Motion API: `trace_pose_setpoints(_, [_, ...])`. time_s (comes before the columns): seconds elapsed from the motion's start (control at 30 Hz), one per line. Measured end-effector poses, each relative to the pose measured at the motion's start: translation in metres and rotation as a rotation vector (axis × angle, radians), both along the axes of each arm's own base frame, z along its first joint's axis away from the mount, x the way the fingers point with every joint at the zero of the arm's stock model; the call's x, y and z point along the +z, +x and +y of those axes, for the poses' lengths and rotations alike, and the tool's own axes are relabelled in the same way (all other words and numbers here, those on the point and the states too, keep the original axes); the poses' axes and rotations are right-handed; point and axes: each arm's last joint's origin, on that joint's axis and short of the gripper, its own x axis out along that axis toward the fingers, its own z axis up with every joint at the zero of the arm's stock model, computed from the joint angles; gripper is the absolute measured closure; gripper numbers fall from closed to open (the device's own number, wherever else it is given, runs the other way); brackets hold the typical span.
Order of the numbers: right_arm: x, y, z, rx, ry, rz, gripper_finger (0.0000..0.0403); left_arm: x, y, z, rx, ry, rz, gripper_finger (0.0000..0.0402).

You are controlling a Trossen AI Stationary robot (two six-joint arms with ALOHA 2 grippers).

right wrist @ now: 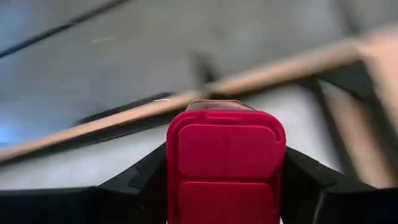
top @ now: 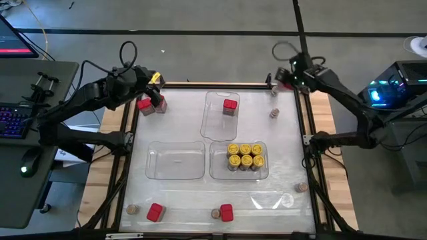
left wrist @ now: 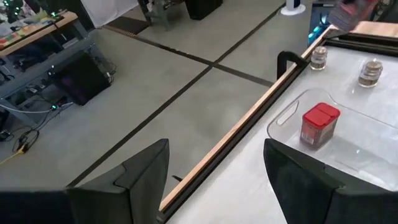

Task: Sort spices by type
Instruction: Put the red seasoning can into the top transparent bin

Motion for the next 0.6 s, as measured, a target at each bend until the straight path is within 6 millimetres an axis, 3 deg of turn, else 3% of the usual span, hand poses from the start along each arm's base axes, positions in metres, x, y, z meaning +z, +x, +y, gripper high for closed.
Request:
trace_pose_setpoints(0.13, [0.041, 0.034, 0.004, 0.326, -0.202, -0.203, 0.0192, 0.0, 0.0, 0.0, 0.006, -0.009, -0.013, 0.0153])
trace_pose_setpoints(0.23, [0.055, 0.069, 0.017, 0.58, -0.277, -0.23, 0.0192, 0.0, 0.0, 0.0, 0.008, -0.013, -0.018, 0.0153])
trace_pose_setpoints(0.37, [0.054, 0.115, 0.04, 0.917, -0.294, -0.112, 0.0192, 0.0, 0.0, 0.0, 0.009, -0.014, -0.018, 0.0153])
trace_pose_setpoints(0.47, [0.041, 0.146, 0.055, 1.16, -0.239, 0.0, 0.0192, 0.0, 0.0, 0.0, 0.009, -0.014, -0.018, 0.0153])
trace_pose_setpoints(0.6, [0.022, 0.184, 0.062, 1.302, -0.142, 0.111, 0.0192, 0.0, 0.0, 0.0, 0.01, -0.016, -0.02, 0.0153])
